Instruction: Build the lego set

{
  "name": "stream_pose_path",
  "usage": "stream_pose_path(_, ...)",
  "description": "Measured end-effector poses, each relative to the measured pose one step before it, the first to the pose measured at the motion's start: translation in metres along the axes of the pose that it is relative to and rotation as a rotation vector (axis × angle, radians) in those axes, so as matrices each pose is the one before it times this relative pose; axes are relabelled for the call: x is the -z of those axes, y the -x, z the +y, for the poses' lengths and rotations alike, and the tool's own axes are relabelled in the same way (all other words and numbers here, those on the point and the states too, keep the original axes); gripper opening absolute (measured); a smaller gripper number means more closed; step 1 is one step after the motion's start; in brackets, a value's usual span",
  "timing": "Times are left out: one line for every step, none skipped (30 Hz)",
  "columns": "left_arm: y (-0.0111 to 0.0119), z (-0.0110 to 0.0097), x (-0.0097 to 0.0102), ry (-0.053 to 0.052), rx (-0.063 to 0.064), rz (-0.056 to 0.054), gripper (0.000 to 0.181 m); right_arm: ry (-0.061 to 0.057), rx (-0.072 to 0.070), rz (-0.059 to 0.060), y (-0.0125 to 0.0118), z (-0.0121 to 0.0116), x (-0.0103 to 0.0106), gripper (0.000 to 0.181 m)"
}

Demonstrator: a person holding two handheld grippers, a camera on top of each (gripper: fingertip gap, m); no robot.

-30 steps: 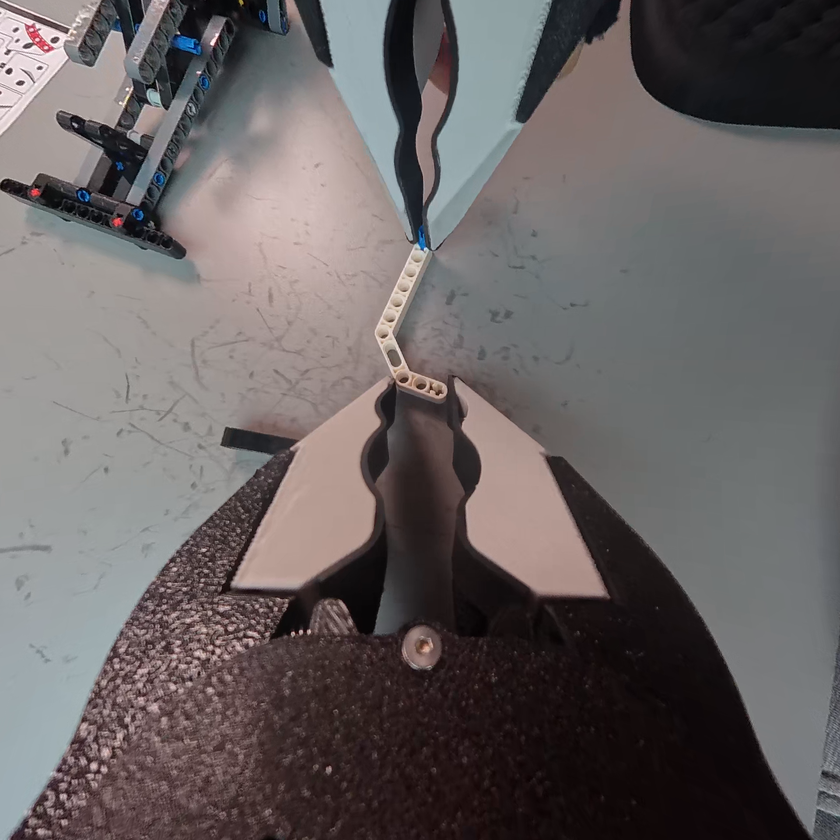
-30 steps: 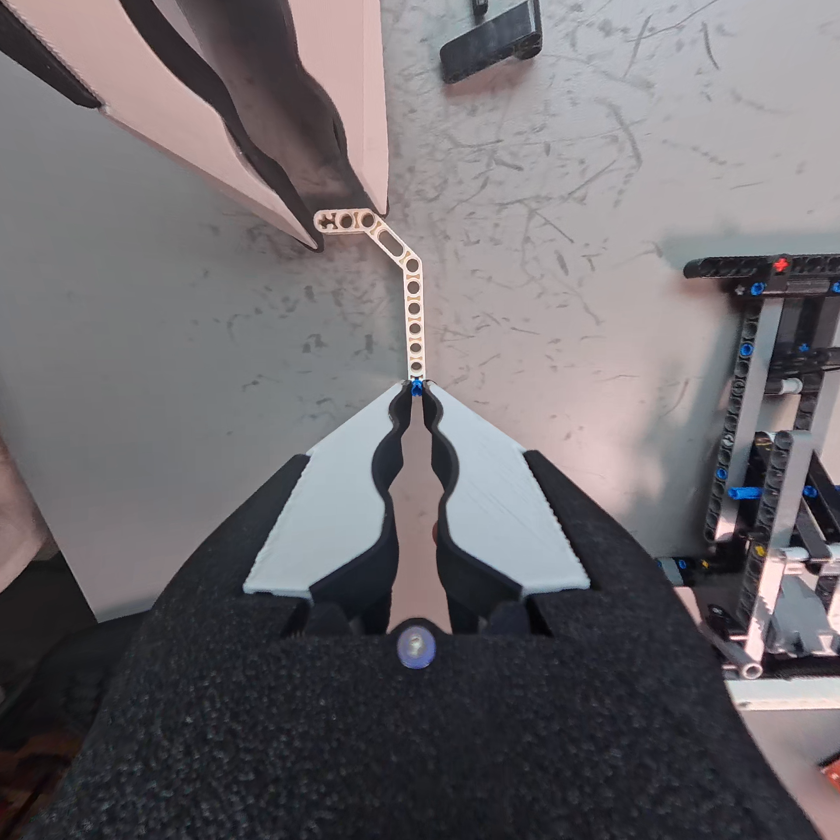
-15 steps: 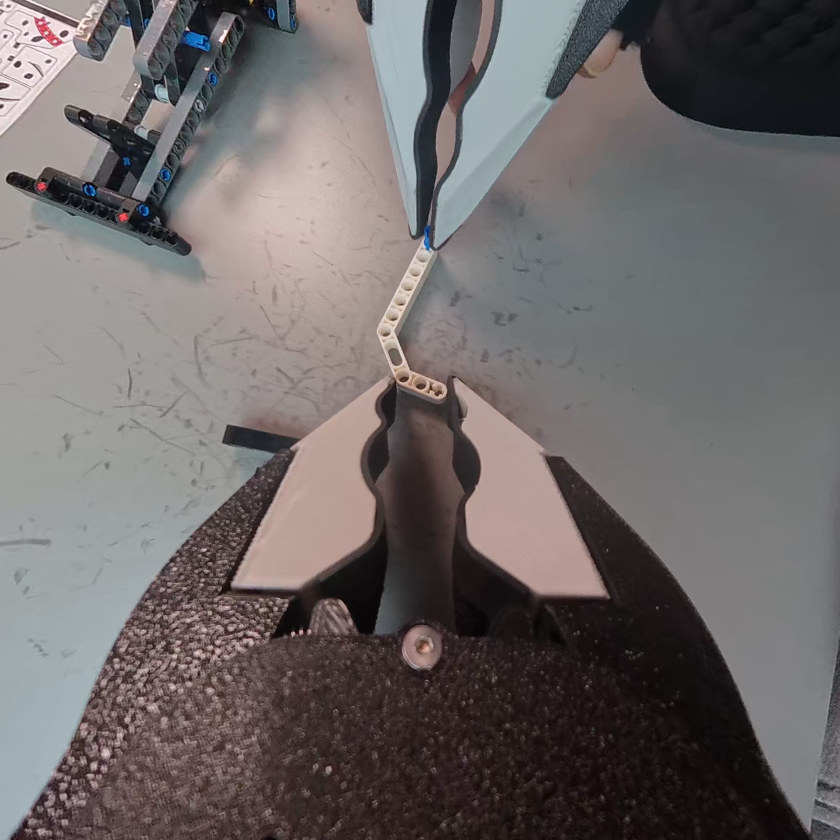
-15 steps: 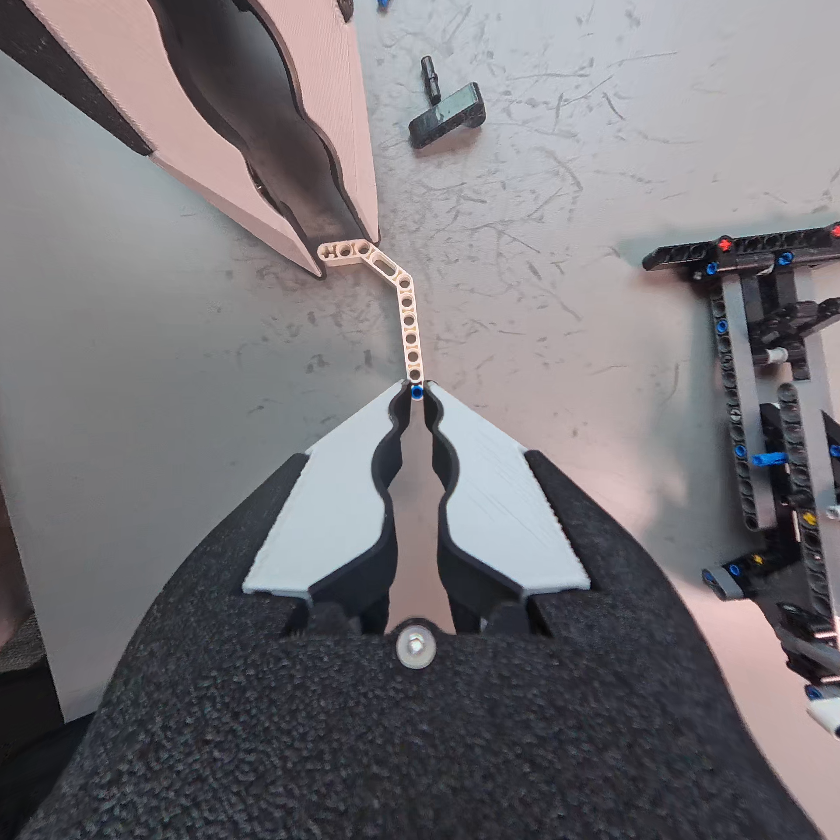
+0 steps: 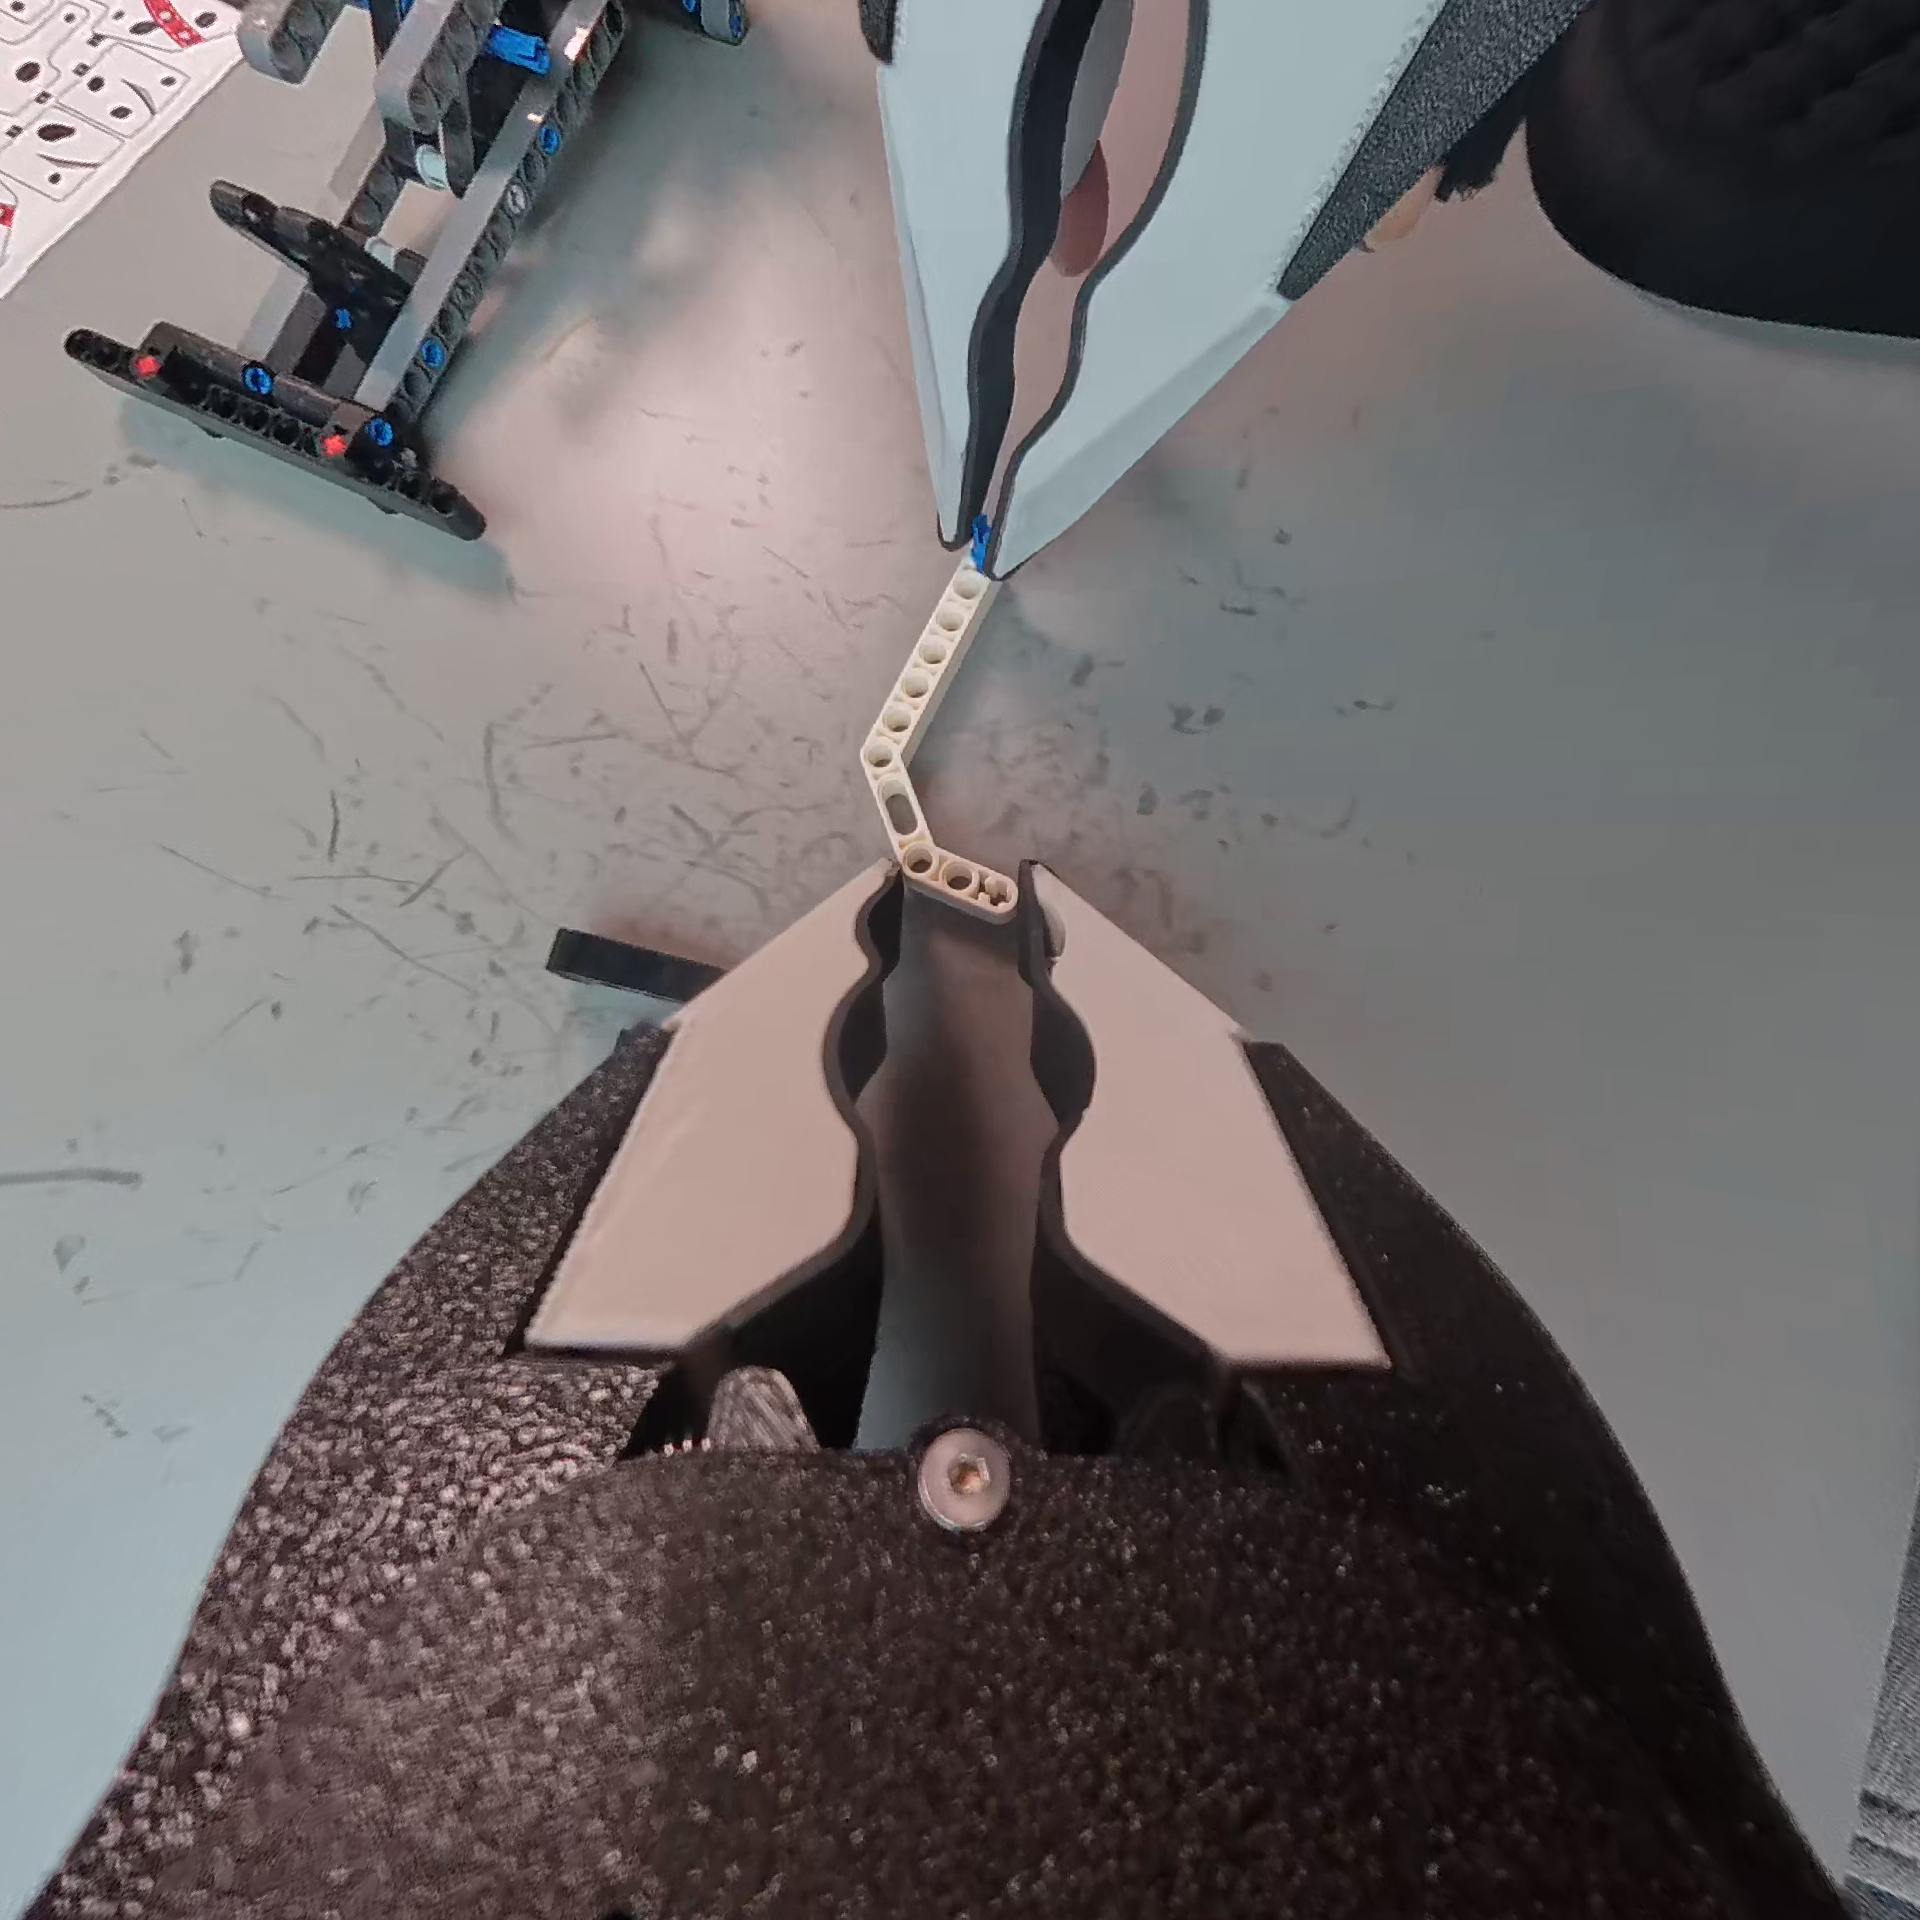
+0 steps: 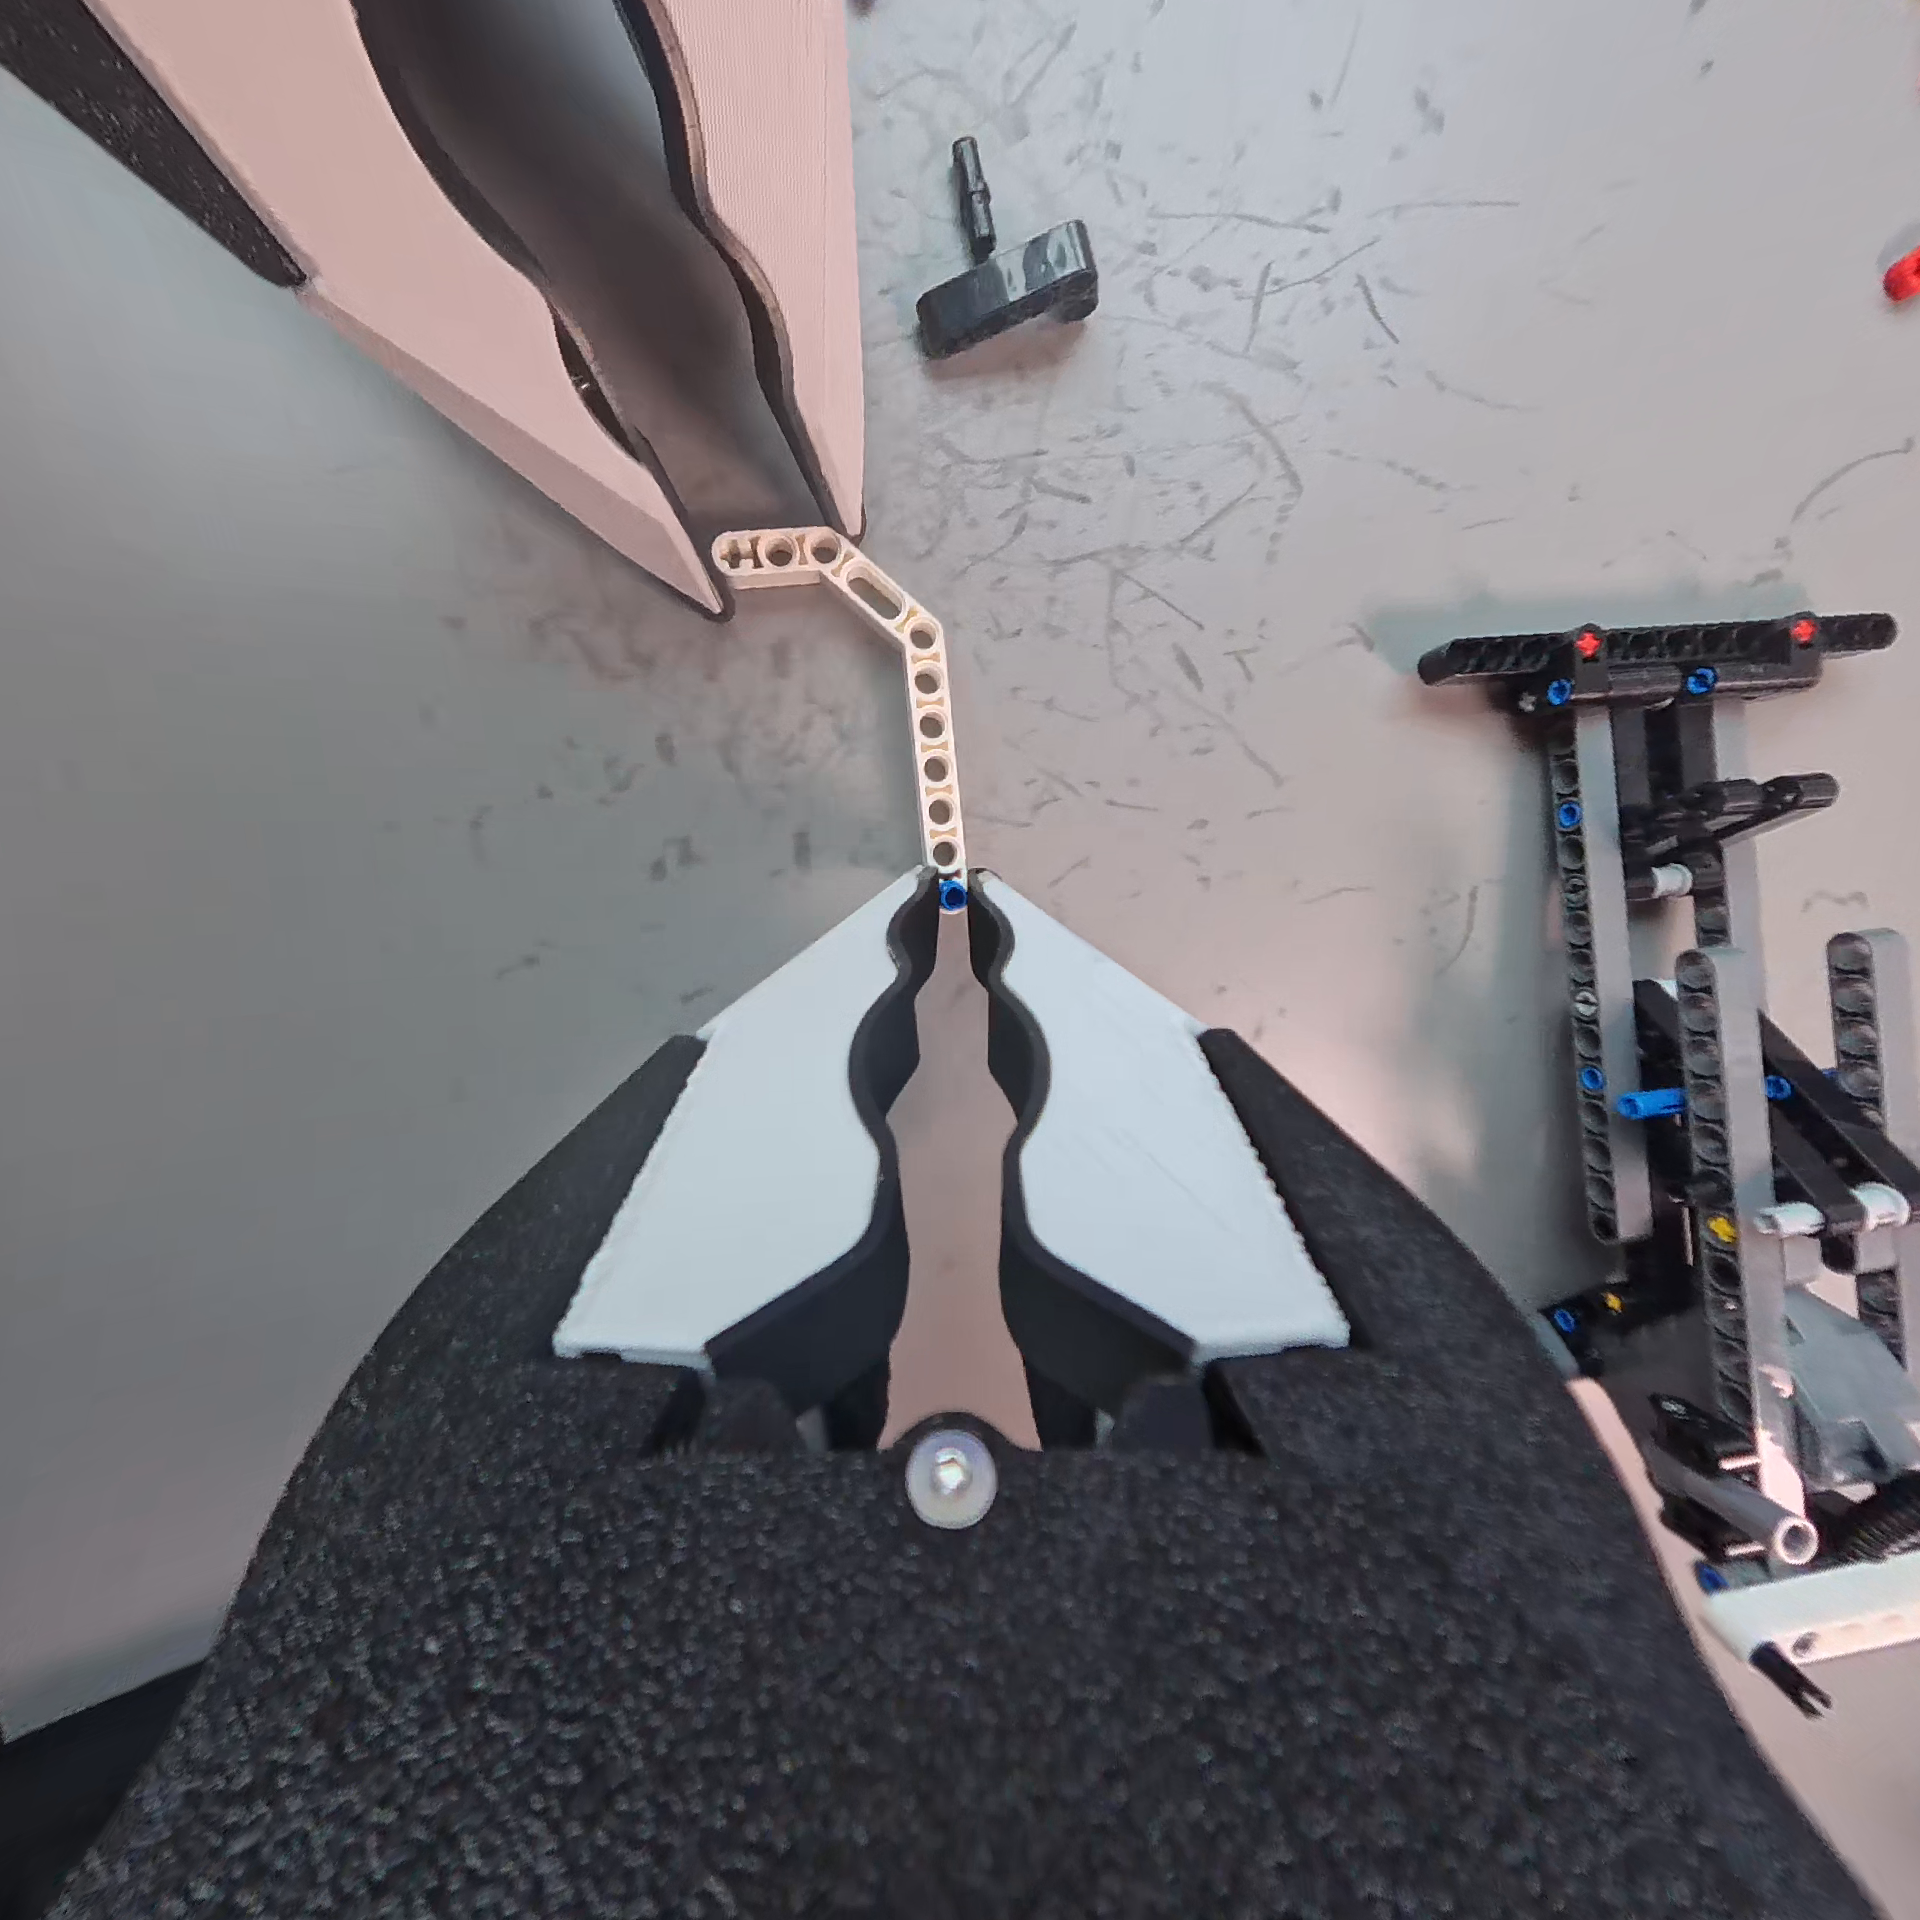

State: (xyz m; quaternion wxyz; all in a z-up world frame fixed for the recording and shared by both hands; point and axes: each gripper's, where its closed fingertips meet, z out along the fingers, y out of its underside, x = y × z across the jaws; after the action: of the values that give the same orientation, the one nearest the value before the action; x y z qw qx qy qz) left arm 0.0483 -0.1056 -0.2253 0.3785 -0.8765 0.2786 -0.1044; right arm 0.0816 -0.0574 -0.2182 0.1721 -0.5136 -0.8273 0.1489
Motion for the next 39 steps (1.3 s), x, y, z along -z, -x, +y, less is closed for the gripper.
stream_pose_path(0.00132, 0.00023, 0.0003, 0.0005, 0.0044, -0.0036, 0.022, -0.0123, -0.0141, -0.0019, -0.00079, -0.00097, -0.00034, 0.005)
stream_pose_path(0.00119, 0.00025, 0.00007, 0.0003, 0.0027, -0.0055, 0.022, -0.0151, -0.0018, 0.0069, -0.00168, -0.001, -0.00005, 0.005)
stream_pose_path(0.00079, 0.00018, 0.00015, 0.0002, 0.002, -0.0033, 0.022, -0.0165, -0.0012, 0.0064, -0.00166, -0.00119, 0.00112, 0.008)
stream_pose_path(0.00065, 0.00007, 0.00006, -0.0001, 0.0027, -0.0023, 0.022, -0.0211, -0.0062, -0.0003, -0.00085, -0.00204, 0.00272, 0.011)
stream_pose_path(0.00103, 0.00002, 0.00014, -0.0002, 0.0032, -0.0036, 0.022, -0.0341, -0.011, 0.0015, -0.00112, -0.00403, 0.00446, 0.014)
stream_pose_path(0.00097, -0.00002, 0.0, -0.0008, 0.0028, -0.002, 0.022, -0.0407, -0.0168, 0.0015, -0.001, -0.00492, 0.0055, 0.015)
stream_pose_path(0.00093, 0.00004, 0.00006, -0.0008, 0.0028, -0.0021, 0.022, -0.0411, -0.0213, 0.0048, -0.00138, -0.00449, 0.00555, 0.018)
stream_pose_path(0.00063, -0.00011, 0.00028, -0.0017, 0.0013, -0.0009, 0.022, -0.0406, -0.0204, 0.0105, -0.00185, -0.00357, 0.00484, 0.019)
stream_pose_path(0.00027, -0.00078, 0.00073, -0.0053, 0.0005, 0.0013, 0.022, -0.0379, -0.018, 0.0148, -0.00209, -0.00208, 0.00388, 0.019)
stream_pose_path(-0.00001, -0.00121, 0.00148, -0.0077, 0.0015, 0.0043, 0.023, -0.033, -0.0157, 0.0197, -0.00245, -0.00033, 0.00274, 0.02)
stream_pose_path(0.00007, -0.00214, 0.00258, -0.0117, 0.0055, 0.0077, 0.025, -0.0305, -0.0122, 0.0206, -0.00223, 0.0007, 0.00188, 0.02)
stream_pose_path(0.00006, -0.00367, 0.00403, -0.0198, 0.006, 0.0119, 0.028, -0.034, -0.0131, 0.0168, -0.00157, 0.0006, 0.00149, 0.021)
stream_pose_path(0.00104, -0.00581, 0.00604, -0.0316, 0.0019, 0.0113, 0.03, -0.0382, -0.0187, 0.016, -0.00155, -0.00019, 0.00127, 0.021)
stream_pose_path(0.00499, -0.00695, 0.00758, -0.0382, 0.0034, -0.0052, 0.03, -0.0419, -0.0201, 0.0132, -0.00162, -0.00088, 0.00146, 0.021)
stream_pose_path(0.00802, -0.00659, 0.00827, -0.0348, 0.0024, -0.0142, 0.03, -0.0431, -0.0161, 0.0098, -0.00147, -0.00128, 0.00156, 0.021)
stream_pose_path(0.01058, -0.00507, 0.00854, -0.0281, 0.0016, -0.02, 0.031, -0.0411, -0.0108, 0.0114, -0.00222, -0.00138, 0.00163, 0.021)
stream_pose_path(0.01448, -0.00269, 0.00836, -0.0169, 0.0106, -0.0339, 0.031, -0.04, -0.0089, 0.0112, -0.00294, -0.00189, 0.00143, 0.02)
stream_pose_path(0.01467, -0.00005, 0.00752, -0.0075, 0.0146, -0.0245, 0.031, -0.0279, -0.0145, -0.0013, -0.00171, -0.00098, 0.00074, 0.02)
stream_pose_path(0.0124, 0.00279, 0.00632, 0.0045, 0.018, -0.0047, 0.03, -0.012, -0.0171, -0.014, -0.00007, 0.00009, 0.0, 0.02)
stream_pose_path(0.0128, 0.00371, 0.00585, 0.0041, 0.0247, -0.0092, 0.029, -0.003, -0.0094, -0.0163, 0.00068, 0.00054, -0.00079, 0.02)
stream_pose_path(0.01266, 0.00306, 0.00587, -0.0045, 0.0208, -0.0154, 0.028, 0.0122, 0.0025, -0.0218, 0.00231, 0.00187, -0.00138, 0.02)
stream_pose_path(0.00927, 0.00431, 0.00516, 0.0034, 0.0091, 0.0001, 0.027, 0.029, 0.0137, -0.0295, 0.00432, 0.00389, -0.00218, 0.02)
stream_pose_path(0.00561, 0.00644, 0.00409, 0.0184, 0.0035, 0.0141, 0.026, 0.0401, 0.0264, -0.0242, 0.00415, 0.00489, -0.00289, 0.021)
stream_pose_path(0.00342, 0.00693, 0.00257, 0.0208, 0.0014, 0.0166, 0.026, 0.0403, 0.0384, -0.009, 0.0023, 0.00476, -0.00344, 0.022)
stream_pose_path(-0.00093, 0.00688, 0.00093, 0.0202, -0.0034, 0.0289, 0.026, 0.0438, 0.0395, -0.0119, 0.00261, 0.00485, -0.00383, 0.024)
stream_pose_path(-0.00433, 0.00558, -0.00047, 0.0156, -0.0092, 0.0351, 0.026, 0.0428, 0.0335, -0.0174, 0.00261, 0.0043, -0.00387, 0.026)
stream_pose_path(-0.00586, 0.0038, -0.00193, 0.0109, -0.0177, 0.0283, 0.025, 0.0284, 0.0258, -0.0127, 0.00105, 0.00183, -0.00342, 0.028)
stream_pose_path(-0.00747, 0.00375, -0.00287, 0.02, -0.0316, 0.0289, 0.025, 0.0171, 0.0157, -0.013, -0.00017, 0.00019, -0.00294, 0.028)
stream_pose_path(-0.00756, 0.00366, -0.00312, 0.0256, -0.0441, 0.0237, 0.025, 0.0144, 0.0074, -0.0224, 0.00027, -0.0001, -0.00259, 0.028)
stream_pose_path(-0.00466, 0.00281, -0.00324, 0.0228, -0.04, 0.0074, 0.024, 0.0172, 0.0069, -0.0264, 0.00053, 0.00064, -0.00251, 0.027)
stream_pose_path(-0.00191, 0.00307, -0.00334, 0.0242, -0.0211, -0.0005, 0.022, 0.0209, 0.0142, -0.0195, -0.00025, 0.00162, -0.00239, 0.027)
stream_pose_path(-0.001, 0.00353, -0.00314, 0.0218, -0.0049, 0.0033, 0.022, 0.0286, 0.0203, -0.018, 0.00009, 0.00284, -0.00225, 0.026)
stream_pose_path(-0.00131, 0.00362, -0.00252, 0.0183, -0.0012, 0.0101, 0.022, 0.0276, 0.0208, -0.0116, -0.00044, 0.00266, -0.00176, 0.026)
stream_pose_path(-0.00088, 0.00325, -0.00165, 0.0135, -0.0029, 0.0079, 0.021, 0.0241, 0.0194, -0.0071, -0.00079, 0.00209, -0.00116, 0.024)
stream_pose_path(-0.00016, 0.00254, -0.0011, 0.0099, -0.0004, 0.0044, 0.021, 0.0206, 0.0177, -0.0073, -0.00086, 0.00175, -0.00075, 0.022)
stream_pose_path(0.0, 0.00175, -0.00082, 0.0068, 0.0018, 0.0041, 0.02, 0.0144, 0.0148, -0.002, -0.00185, 0.00092, -0.0003, 0.02)
stream_pose_path(0.00054, 0.00065, -0.00091, 0.0026, 0.0015, -0.0002, 0.02, 0.0098, 0.0111, -0.0038, -0.00201, 0.00056, -0.00014, 0.019)
stream_pose_path(0.00004, 0.00057, -0.00122, 0.0037, -0.0001, 0.0003, 0.019, 0.0073, 0.0076, -0.0065, -0.00173, 0.0002, -0.00012, 0.018)
stream_pose_path(-0.00069, 0.00085, -0.00145, 0.007, -0.0038, 0.0027, 0.018, 0.0049, 0.0076, -0.0019, -0.00243, 0.00011, -0.00013, 0.018)
